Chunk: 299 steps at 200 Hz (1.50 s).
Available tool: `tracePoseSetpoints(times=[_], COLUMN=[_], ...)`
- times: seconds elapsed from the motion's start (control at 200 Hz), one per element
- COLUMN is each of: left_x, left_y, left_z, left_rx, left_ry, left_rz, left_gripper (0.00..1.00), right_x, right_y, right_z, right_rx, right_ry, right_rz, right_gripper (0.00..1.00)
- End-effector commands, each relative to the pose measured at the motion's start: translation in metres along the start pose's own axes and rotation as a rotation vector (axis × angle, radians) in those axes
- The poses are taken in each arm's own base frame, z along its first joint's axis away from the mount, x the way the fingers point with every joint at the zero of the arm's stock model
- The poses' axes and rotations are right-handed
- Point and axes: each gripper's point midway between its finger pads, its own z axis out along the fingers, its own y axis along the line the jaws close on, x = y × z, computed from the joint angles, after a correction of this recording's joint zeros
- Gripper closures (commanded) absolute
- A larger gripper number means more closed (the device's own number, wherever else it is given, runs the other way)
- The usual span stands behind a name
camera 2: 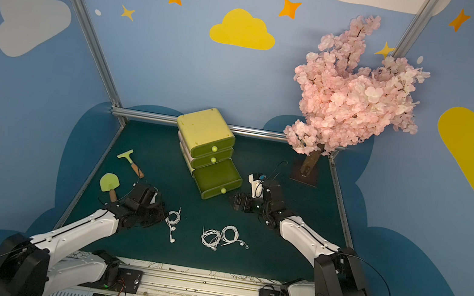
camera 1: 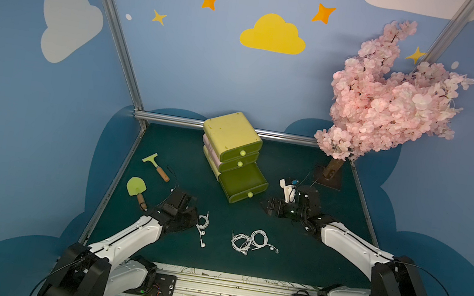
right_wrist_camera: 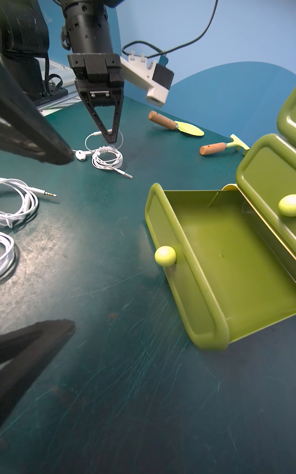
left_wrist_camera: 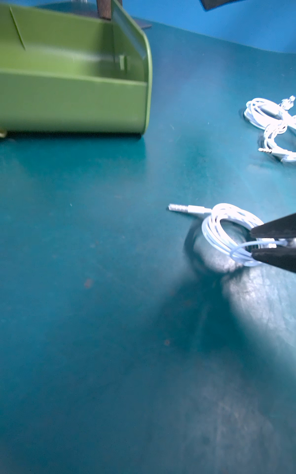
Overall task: Place the wired earphones into the drawer by color
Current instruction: Pick up the wired earphones from the center of the board, then place the wired earphones in the drawer.
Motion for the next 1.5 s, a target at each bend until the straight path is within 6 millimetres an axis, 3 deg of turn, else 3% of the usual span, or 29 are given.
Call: tracePoseSetpoints(times=[0.0, 0.446, 0.736, 1.096, 1.116, 1.267, 1.492], left_x=[-0.008, -0.042, -0.078, -0.122, -0.124, -0.137, -0.146], left_y=[-0.020, -0.094, -0.137, -0.192, -0.194, -0.214, -0.227], left_z=[-0.013, -0.065, -0.077, -0.046, -0.044, -0.030, 0.000], left_rx=[0.057, 0.259, 0.302, 0.316, 0.315, 0.331, 0.327], left_ry=[-0.017, -0.103, -0.168, -0.239, -0.242, -0.259, -0.235], left_rz=[0.044, 0.195, 0.253, 0.288, 0.287, 0.291, 0.301], left_gripper=[0.96, 0.97, 0.97, 0.97, 0.97, 0.97, 0.97], right_x=[-0.004, -0.012, -0.015, -0.019, -0.010, -0.007, -0.006], right_y=[0.001, 0.010, 0.013, 0.005, -0.001, -0.008, -0.012], right_z=[-0.008, -0.016, -0.021, -0.035, -0.034, -0.040, -0.046], right_rx=[0.000, -0.029, -0.049, 0.002, 0.012, 0.044, 0.061], right_ry=[-0.024, -0.034, -0.045, -0.083, -0.067, -0.080, -0.096], right_rz=[-0.018, -0.046, -0.048, -0.053, -0.043, -0.033, -0.029], right_gripper=[0.02, 0.02, 0.02, 0.02, 0.02, 0.02, 0.01])
